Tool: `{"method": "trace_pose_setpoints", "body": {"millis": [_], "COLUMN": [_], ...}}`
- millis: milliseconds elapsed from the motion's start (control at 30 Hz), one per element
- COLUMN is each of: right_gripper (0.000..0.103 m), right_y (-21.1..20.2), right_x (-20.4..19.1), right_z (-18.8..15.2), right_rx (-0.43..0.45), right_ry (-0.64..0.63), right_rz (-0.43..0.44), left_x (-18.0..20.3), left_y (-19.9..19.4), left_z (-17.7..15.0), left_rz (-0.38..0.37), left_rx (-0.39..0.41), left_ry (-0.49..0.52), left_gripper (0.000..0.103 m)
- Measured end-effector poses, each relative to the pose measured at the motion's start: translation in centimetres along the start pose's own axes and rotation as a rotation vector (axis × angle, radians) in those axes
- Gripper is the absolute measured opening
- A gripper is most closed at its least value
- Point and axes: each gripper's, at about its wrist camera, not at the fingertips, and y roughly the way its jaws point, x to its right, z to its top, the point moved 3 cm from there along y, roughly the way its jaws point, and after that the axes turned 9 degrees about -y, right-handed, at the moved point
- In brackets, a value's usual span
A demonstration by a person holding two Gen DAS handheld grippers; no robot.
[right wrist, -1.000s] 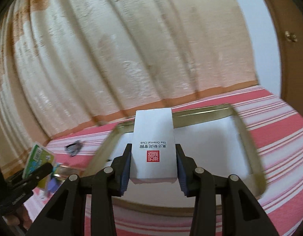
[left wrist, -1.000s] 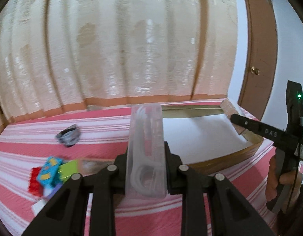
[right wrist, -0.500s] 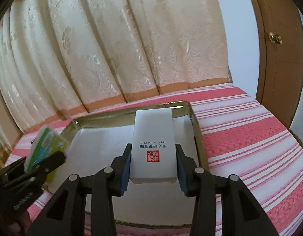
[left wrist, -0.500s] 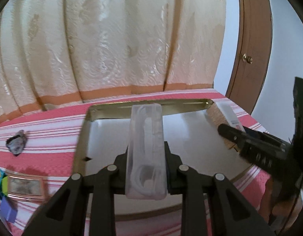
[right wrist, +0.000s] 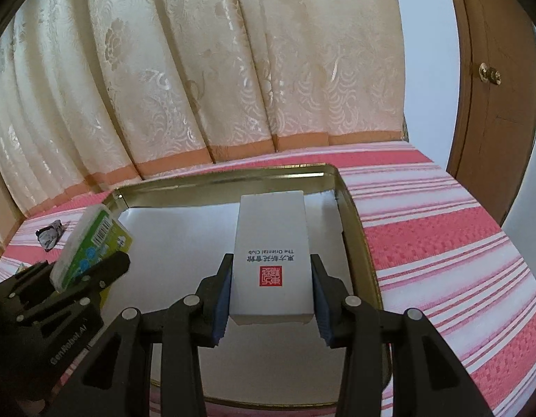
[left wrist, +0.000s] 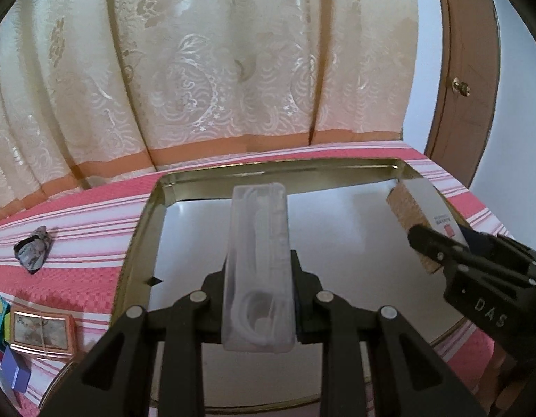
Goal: Organize rigid objects
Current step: 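Carry both items over the tin tray and open both grippers to drop them, then withdraw both grippers from the tray back toward the scattered items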
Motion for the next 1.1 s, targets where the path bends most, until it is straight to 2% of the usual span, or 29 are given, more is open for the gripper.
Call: {"method": "trace_pose_setpoints", "body": {"millis": [33,100,167,200,233,267,367,533,733,1100], "right_gripper": [0.044,0.053,0.072,0.077,0.083,0.084,0.085,0.085,0.085,0.085], "right_y": [0.0,0.1,-0.2,-0.5,-0.8,-1.4,-2.5,-2.7,-2.8,-4.9], "right_x": [0.1,0.4,0.6,0.7,0.7,0.9,1.5,3.3,3.9,2.9], "right_z": [0.0,0.0,0.0,0.0,0.1,0.2,0.4,0.3,0.0,-0.3], "right_rx": [-0.002,-0.003,0.018,0.04,0.058,0.089,0.149,0.178,0.191,0.286], "right_ry": [0.01,0.033,0.056,0.069,0.077,0.084,0.109,0.202,0.241,0.196], "right_rz": [0.001,0.001,0.005,0.015,0.013,0.001,-0.03,-0.045,-0.056,-0.162], "left_x": [-0.1,-0.3,-0.3,-0.4,-0.4,-0.4,0.0,-0.6,-2.0,-3.4], "left_y": [-0.1,-0.4,-1.1,-1.5,-2.3,-3.0,-4.4,-5.2,-5.6,-5.8], "left_z": [0.0,-0.1,-0.2,-0.2,-0.3,-0.3,-0.5,-0.7,-1.0,-1.7], "left_rz": [0.01,0.013,0.029,0.046,0.076,0.097,0.144,0.158,0.155,0.16], "left_rx": [0.006,0.024,0.059,0.082,0.128,0.171,0.253,0.275,0.261,0.227], "left_ry": [-0.006,-0.009,-0.005,-0.002,0.001,0.01,0.065,0.066,0.018,-0.036], "left_gripper": [0.025,0.029,0.058,0.083,0.099,0.103,0.103,0.103,0.103,0.103]}}
